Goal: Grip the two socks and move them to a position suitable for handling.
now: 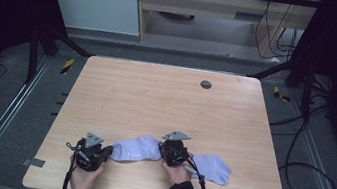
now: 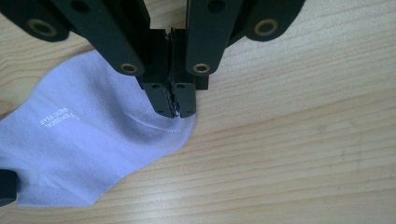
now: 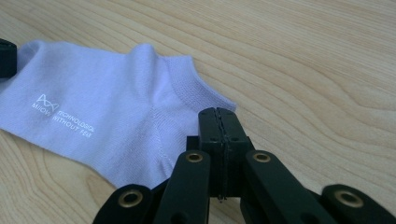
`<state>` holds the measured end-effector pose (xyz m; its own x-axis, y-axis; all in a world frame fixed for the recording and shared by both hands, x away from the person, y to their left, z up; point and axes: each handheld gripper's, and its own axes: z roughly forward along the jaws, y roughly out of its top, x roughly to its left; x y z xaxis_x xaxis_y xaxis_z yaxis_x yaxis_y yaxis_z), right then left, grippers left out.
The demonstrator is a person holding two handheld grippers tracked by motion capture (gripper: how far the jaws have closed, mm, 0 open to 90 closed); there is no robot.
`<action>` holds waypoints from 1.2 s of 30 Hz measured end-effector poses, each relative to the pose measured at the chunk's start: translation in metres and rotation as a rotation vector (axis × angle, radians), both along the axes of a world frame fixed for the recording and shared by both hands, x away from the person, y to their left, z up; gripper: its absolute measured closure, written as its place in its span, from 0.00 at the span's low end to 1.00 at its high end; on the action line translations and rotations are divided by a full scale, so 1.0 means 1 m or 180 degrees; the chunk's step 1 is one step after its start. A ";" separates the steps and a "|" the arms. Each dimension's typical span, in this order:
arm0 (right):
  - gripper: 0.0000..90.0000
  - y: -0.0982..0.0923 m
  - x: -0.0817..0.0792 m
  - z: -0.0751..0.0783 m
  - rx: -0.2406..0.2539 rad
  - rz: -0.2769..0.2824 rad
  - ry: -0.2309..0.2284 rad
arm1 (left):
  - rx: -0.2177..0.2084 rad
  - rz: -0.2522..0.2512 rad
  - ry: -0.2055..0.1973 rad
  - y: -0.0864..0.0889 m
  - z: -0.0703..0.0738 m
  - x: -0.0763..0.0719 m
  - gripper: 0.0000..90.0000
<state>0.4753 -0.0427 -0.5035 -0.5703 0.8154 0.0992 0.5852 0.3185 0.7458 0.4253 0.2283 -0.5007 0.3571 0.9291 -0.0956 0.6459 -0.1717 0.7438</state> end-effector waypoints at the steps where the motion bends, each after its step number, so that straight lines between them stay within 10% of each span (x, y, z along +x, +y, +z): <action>1: 1.00 0.000 0.000 0.000 0.0001 0.0002 -0.0002 | 0.0016 0.0002 -0.0020 0.000 0.001 0.001 0.97; 14: 1.00 0.002 -0.020 0.009 0.0077 0.0136 -0.0031 | 0.0288 0.0075 -0.0033 0.007 0.004 0.021 0.93; 25: 0.74 -0.020 -0.017 0.032 0.0243 0.0056 -0.0277 | -0.0015 -0.0004 -0.0321 -0.002 0.026 0.007 0.72; 36: 0.50 -0.092 -0.021 0.064 0.0284 -0.0204 -0.0465 | -0.0123 -0.0390 -0.0432 -0.054 0.043 -0.003 0.63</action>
